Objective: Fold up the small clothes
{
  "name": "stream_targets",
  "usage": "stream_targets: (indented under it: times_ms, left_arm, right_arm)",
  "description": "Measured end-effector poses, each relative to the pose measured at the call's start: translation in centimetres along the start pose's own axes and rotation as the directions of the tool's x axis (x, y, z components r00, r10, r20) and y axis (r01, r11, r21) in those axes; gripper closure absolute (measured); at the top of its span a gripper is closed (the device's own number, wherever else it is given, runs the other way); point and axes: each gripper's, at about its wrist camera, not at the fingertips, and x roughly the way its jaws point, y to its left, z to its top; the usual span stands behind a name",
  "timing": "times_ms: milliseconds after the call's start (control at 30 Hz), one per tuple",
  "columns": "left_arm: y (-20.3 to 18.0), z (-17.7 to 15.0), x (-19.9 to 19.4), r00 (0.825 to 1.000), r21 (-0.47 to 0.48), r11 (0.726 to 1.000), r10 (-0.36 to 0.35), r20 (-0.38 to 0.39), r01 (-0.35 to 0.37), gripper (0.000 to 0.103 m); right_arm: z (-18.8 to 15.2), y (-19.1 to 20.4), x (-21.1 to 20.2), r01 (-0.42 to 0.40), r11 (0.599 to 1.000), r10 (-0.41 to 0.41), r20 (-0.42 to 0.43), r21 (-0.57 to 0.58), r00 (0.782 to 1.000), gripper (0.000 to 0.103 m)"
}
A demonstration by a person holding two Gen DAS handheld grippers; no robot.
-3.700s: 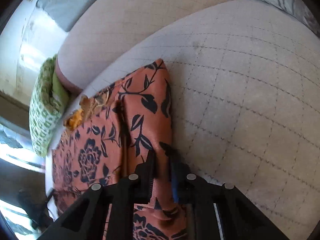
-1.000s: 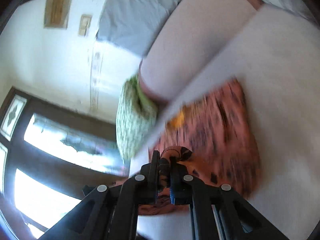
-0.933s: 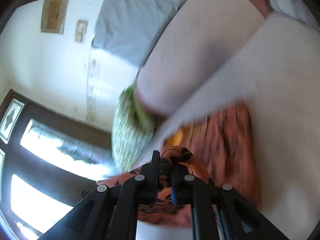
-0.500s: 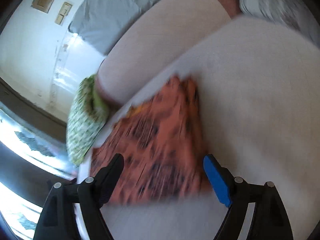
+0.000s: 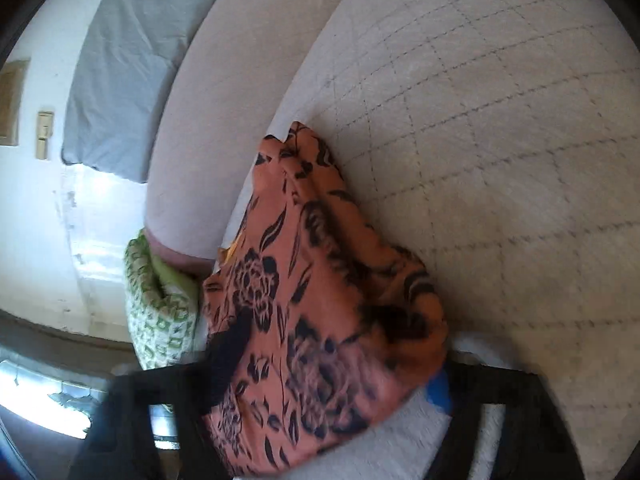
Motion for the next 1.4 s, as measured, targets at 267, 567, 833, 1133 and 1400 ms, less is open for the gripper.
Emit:
stream_targets:
  times_ms: [267,567,833,1133,1400]
  left_arm:
    - [-3.4,1.2,-9.1,0.991,0.103,0.993,-0.074,0.114,0.062,0.090]
    - [1.7,-7.4,-18.7,0.984,0.148,0.986,-0.104,0.144,0.083,0.089]
    - [9.6,-13.6,-14.8,0.995,0.070,0.995,0.071,-0.074,-0.065,0.049]
    - [0.1,-8.6,-15.0,0.993,0.414,0.906,0.046,0.110,-0.088,0.029]
    - [-1.4,-8.1,-6.9,0.991,0.474,0.872,0.132,0.013,-0.122,0.029]
  right_arm:
    - [0.0,6.7,-5.2,-0.070,0.989,0.078,0.059,-0.133,0.995,0.093]
    - [-7.8,5.3,-15.7,-0.083,0.961,0.108,0.082,-0.265,0.991,0.093]
    - [-14.2,-6.8,-17.4,0.231,0.943,-0.226,0.049,-0.241,0.973,0.040]
    - [-8.3,5.1,-14.4,0.170,0.800,-0.147,0.086,-0.576,0.985,0.034]
    - [-4.4,3.0,-4.0,0.282,0.691,-0.372,0.008,-0.665,0.928,0.062]
